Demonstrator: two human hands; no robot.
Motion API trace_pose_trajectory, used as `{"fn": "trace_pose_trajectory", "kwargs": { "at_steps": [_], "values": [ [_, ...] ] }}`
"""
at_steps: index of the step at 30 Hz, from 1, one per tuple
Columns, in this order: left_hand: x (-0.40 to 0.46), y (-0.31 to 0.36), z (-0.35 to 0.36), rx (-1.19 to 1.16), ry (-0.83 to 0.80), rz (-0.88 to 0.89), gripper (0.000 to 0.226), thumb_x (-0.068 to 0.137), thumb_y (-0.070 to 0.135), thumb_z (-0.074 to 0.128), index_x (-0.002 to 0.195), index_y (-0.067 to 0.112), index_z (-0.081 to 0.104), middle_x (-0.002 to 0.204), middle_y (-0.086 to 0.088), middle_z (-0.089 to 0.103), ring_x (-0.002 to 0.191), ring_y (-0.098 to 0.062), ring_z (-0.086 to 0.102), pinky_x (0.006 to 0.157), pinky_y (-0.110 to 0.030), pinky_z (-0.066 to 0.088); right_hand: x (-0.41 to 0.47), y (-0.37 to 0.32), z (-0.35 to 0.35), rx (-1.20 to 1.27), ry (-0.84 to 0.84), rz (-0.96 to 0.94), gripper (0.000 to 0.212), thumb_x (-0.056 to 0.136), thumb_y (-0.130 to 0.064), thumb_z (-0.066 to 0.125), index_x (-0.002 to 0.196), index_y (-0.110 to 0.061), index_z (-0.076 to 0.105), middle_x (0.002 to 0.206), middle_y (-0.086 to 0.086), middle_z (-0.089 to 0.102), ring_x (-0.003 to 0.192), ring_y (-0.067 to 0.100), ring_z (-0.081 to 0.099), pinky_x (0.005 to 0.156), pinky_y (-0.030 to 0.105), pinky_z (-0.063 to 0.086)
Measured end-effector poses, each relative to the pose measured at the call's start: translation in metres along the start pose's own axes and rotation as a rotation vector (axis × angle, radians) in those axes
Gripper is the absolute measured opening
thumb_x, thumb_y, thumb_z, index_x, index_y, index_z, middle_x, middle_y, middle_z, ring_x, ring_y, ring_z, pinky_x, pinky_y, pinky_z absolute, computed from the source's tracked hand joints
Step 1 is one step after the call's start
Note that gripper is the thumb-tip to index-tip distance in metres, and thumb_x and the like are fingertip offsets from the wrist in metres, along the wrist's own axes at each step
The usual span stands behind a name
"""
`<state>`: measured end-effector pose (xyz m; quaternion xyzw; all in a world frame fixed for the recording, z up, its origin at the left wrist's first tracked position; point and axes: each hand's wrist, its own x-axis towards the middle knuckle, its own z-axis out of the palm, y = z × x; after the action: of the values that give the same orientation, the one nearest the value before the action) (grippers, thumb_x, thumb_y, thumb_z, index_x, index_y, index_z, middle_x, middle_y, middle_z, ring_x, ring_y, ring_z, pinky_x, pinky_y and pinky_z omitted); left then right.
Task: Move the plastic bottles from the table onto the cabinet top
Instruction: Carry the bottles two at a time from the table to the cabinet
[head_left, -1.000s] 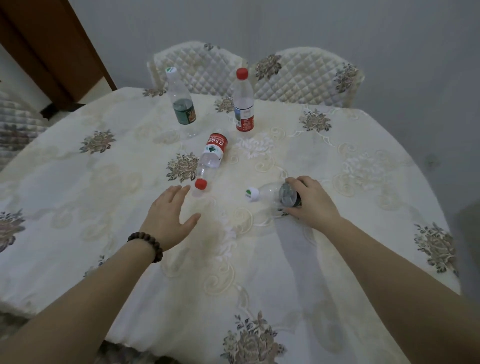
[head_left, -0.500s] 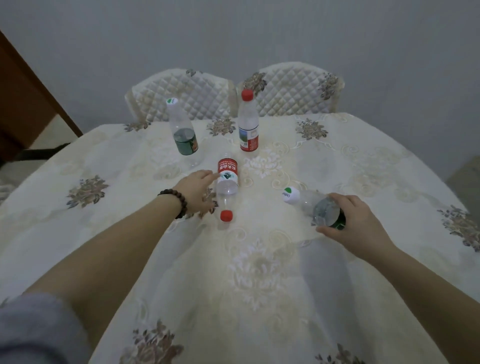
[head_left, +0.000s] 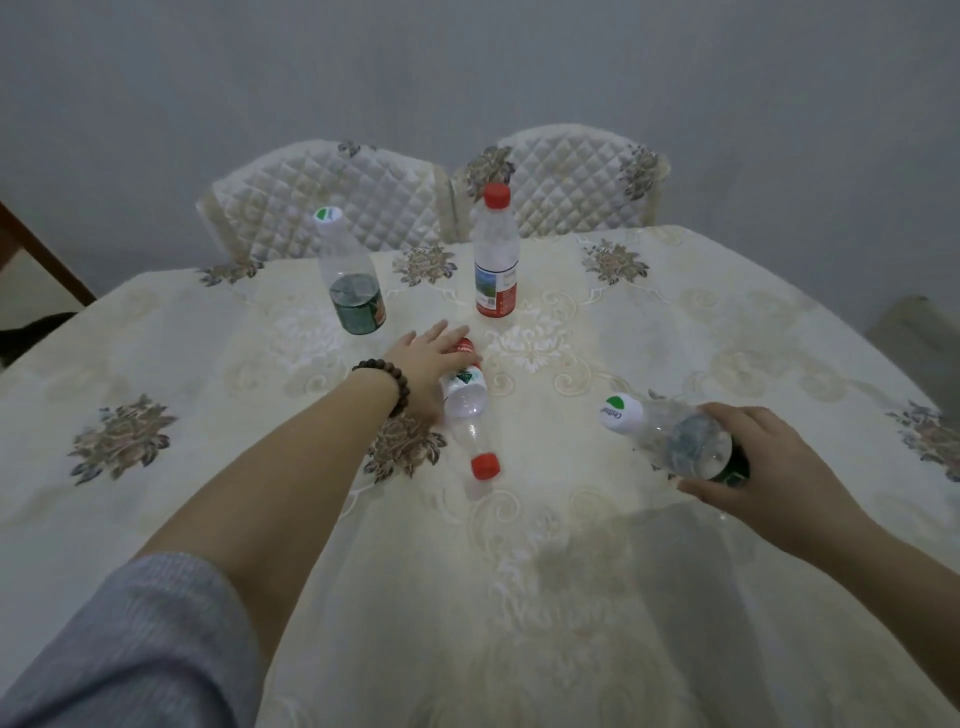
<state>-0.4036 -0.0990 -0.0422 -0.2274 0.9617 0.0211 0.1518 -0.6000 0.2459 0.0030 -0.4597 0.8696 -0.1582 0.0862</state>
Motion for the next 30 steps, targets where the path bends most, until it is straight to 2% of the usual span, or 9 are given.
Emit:
{"fn": "trace_pose_trajectory", "kwargs": {
  "at_steps": [3, 5, 7, 11, 16, 19, 22, 25, 30],
  "values": [
    [-0.004, -0.001, 0.005, -0.014, 0.076, 0.013, 0.078, 0.070, 0.061, 0.068, 0.137, 0.030, 0.041, 0.160, 0.006, 0.007, 0.147, -0.020, -0.001, 0.118, -0.049, 0.005, -0.006, -0.001, -0.003, 0.000, -0.005, 0.013, 0.080, 0.069, -0.048, 0.077, 0.137, -0.026, 0.041, 0.126, -0.003, 0.048, 0.111, 0.017, 0.047, 0.089, 0.032, 0.044],
    [-0.011, 0.003, 0.009, -0.092, 0.095, -0.003, 0.073, 0.069, 0.063, 0.068, 0.128, 0.026, 0.049, 0.150, 0.003, 0.035, 0.144, -0.021, 0.021, 0.117, -0.046, 0.013, -0.010, -0.001, -0.004, -0.006, -0.014, 0.022, 0.081, 0.069, -0.048, 0.077, 0.138, -0.025, 0.040, 0.127, -0.003, 0.048, 0.112, 0.017, 0.047, 0.089, 0.031, 0.043],
    [-0.019, 0.007, 0.013, -0.185, 0.150, -0.020, 0.064, 0.067, 0.060, 0.071, 0.118, 0.024, 0.054, 0.121, 0.002, 0.058, 0.122, -0.023, 0.049, 0.107, -0.040, 0.031, -0.014, -0.001, -0.005, -0.003, -0.016, 0.033, 0.082, 0.070, -0.047, 0.077, 0.139, -0.023, 0.040, 0.128, -0.002, 0.048, 0.114, 0.019, 0.047, 0.090, 0.031, 0.042],
    [-0.040, 0.021, 0.021, -0.146, 0.114, -0.058, 0.075, 0.070, 0.060, 0.068, 0.134, 0.028, 0.045, 0.121, 0.001, 0.054, 0.111, -0.024, 0.051, 0.097, -0.037, 0.038, -0.024, -0.005, -0.003, 0.021, -0.047, 0.068, 0.084, 0.070, -0.046, 0.077, 0.141, -0.023, 0.039, 0.128, -0.001, 0.049, 0.114, 0.020, 0.048, 0.090, 0.032, 0.043],
    [-0.077, 0.048, 0.026, -0.319, 0.090, -0.187, 0.066, 0.069, 0.056, 0.070, 0.125, 0.029, 0.048, 0.114, 0.000, 0.054, 0.106, -0.024, 0.051, 0.090, -0.035, 0.042, -0.041, -0.013, 0.004, 0.130, -0.091, 0.093, 0.078, 0.069, -0.045, 0.079, 0.135, -0.024, 0.044, 0.107, -0.005, 0.050, 0.092, 0.014, 0.050, 0.075, 0.025, 0.038],
    [-0.111, 0.071, 0.022, -0.652, 0.212, -0.291, 0.059, 0.069, 0.046, 0.077, 0.119, 0.025, 0.053, 0.107, 0.001, 0.059, 0.093, -0.018, 0.055, 0.078, -0.029, 0.044, -0.053, -0.022, 0.002, 0.268, -0.079, 0.129, 0.064, 0.067, -0.043, 0.080, 0.123, -0.026, 0.052, 0.096, -0.005, 0.055, 0.085, 0.014, 0.054, 0.066, 0.023, 0.039],
    [-0.154, 0.100, 0.016, -0.982, 0.369, -0.422, 0.056, 0.068, 0.040, 0.080, 0.116, 0.027, 0.055, 0.102, 0.008, 0.063, 0.091, -0.013, 0.061, 0.081, -0.028, 0.049, -0.065, -0.037, -0.005, 0.501, -0.037, 0.153, 0.055, 0.067, -0.036, 0.082, 0.115, -0.024, 0.057, 0.101, -0.005, 0.063, 0.093, 0.016, 0.060, 0.069, 0.022, 0.044],
    [-0.196, 0.132, 0.004, -1.104, 0.435, -0.490, 0.055, 0.070, 0.036, 0.080, 0.117, 0.025, 0.054, 0.102, 0.006, 0.063, 0.089, -0.011, 0.062, 0.083, -0.028, 0.050, -0.081, -0.058, -0.017, 0.659, -0.015, 0.155, 0.048, 0.070, -0.032, 0.081, 0.111, -0.022, 0.057, 0.101, -0.006, 0.062, 0.092, 0.013, 0.059, 0.065, 0.014, 0.040],
    [-0.261, 0.183, -0.020, -1.190, 0.615, -0.581, 0.051, 0.073, 0.029, 0.080, 0.114, 0.020, 0.051, 0.095, 0.008, 0.058, 0.088, -0.014, 0.059, 0.075, -0.022, 0.045, -0.116, -0.084, -0.034, 0.739, -0.027, 0.077, 0.046, 0.072, -0.032, 0.080, 0.109, -0.017, 0.058, 0.104, -0.002, 0.060, 0.095, 0.016, 0.057, 0.062, 0.013, 0.040]
  ]
}}
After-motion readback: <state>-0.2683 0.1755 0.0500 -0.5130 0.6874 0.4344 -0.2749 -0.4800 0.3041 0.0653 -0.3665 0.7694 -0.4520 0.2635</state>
